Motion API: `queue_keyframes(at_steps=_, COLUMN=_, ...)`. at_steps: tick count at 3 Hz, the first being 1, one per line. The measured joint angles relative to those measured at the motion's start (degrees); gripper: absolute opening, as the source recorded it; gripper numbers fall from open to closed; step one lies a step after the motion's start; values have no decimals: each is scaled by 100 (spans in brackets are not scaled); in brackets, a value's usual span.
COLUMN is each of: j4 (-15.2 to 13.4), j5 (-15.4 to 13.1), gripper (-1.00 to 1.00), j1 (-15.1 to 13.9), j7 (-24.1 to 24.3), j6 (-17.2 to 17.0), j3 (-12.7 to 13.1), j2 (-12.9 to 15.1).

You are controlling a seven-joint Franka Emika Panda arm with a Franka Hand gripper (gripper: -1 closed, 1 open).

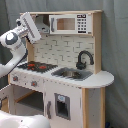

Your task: Play with the kitchen

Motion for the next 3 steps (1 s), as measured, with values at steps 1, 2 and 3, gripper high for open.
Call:
queue_keyframes(at_steps=1, j4=0, j5=0, gripper=-100, j1=1, j7=16, j6=-42, j3=6, j2=1)
queue_keyframes(at_steps=2, j4=5, j5=12, gripper=-100, j1=3, j7=99, j6=-516, j3=122, j2=1)
queue_keyframes(at_steps=3, j4=38, j5=19, gripper=-100, j1=-188, j7=98, j6=-923, j3=372, j2=254)
